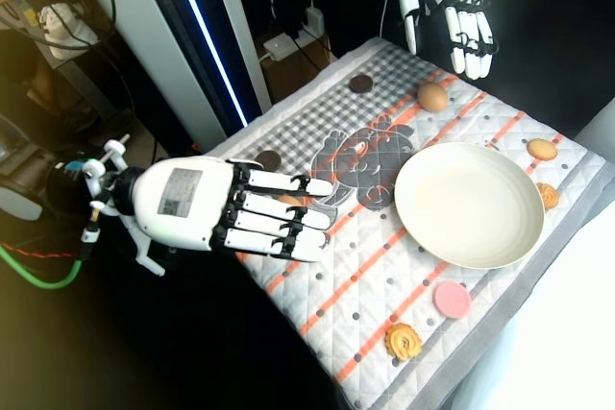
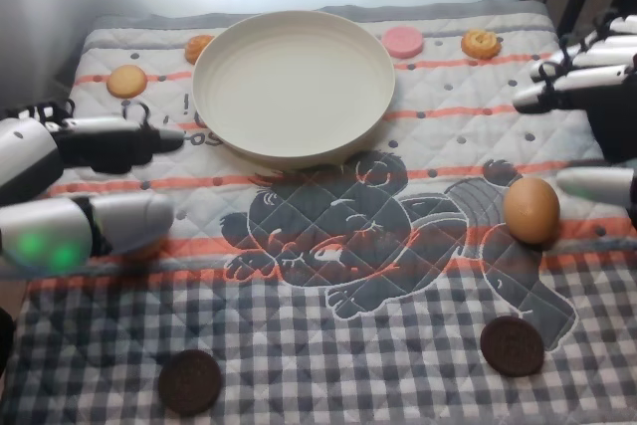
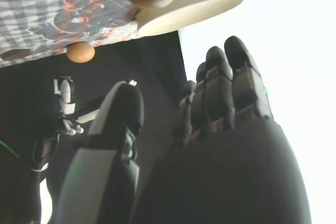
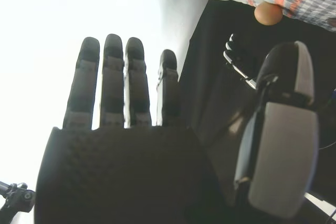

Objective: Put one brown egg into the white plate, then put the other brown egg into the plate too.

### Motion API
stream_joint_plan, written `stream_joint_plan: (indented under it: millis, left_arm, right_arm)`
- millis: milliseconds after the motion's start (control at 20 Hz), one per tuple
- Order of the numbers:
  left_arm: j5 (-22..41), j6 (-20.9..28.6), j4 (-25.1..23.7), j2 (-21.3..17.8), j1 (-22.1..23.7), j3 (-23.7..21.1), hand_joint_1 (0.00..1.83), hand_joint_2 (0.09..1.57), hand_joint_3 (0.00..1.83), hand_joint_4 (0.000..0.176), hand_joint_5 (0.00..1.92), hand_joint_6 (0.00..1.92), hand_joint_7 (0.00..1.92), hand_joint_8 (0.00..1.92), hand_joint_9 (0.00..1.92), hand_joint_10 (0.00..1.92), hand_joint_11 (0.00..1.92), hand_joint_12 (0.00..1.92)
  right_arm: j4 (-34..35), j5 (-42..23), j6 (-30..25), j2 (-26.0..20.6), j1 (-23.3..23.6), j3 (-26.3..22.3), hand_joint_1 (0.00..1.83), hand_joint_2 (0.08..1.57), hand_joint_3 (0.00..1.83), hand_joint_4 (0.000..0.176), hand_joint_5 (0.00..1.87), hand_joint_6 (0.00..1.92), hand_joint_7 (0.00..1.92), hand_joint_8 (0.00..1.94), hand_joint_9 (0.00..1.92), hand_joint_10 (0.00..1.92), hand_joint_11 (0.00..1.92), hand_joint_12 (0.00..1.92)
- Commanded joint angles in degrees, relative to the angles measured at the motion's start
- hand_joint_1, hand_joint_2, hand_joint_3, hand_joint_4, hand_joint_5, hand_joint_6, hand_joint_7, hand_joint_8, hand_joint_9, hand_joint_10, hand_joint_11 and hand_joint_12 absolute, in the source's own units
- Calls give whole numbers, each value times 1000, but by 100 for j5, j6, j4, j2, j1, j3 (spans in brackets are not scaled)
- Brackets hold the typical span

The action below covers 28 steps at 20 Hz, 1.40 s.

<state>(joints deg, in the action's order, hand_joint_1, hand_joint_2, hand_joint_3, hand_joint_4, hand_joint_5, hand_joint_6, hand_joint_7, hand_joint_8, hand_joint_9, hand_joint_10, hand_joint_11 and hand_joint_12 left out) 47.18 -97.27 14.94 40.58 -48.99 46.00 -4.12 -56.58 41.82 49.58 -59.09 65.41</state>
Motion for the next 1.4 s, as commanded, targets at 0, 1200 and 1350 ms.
stream_joint_plan:
  millis: [0, 1200, 1350]
  left_arm:
    - [679, 20, -13, 1, 29, 10, 0, 1249, 2, 138, 446, 2, 513, 0, 559, 10, 14, 984]
    - [-768, -1236, 1299, 708, 310, 903, 783, 890, 4, 153, 422, 1, 571, 9, 627, 22, 0, 1310]
    - [-750, -1236, 1303, 748, 344, 911, 778, 908, 5, 149, 425, 0, 601, 9, 659, 29, 0, 1281]
  right_arm:
    - [128, -593, -35, 9, 22, 37, 384, 1280, 2, 65, 668, 6, 549, 4, 553, 12, 317, 640]
    - [73, -537, -35, 66, -36, 55, 409, 1312, 2, 47, 745, 8, 599, 3, 652, 10, 413, 734]
    - [73, -537, -35, 90, -51, 55, 445, 1317, 1, 40, 761, 7, 605, 2, 651, 4, 403, 730]
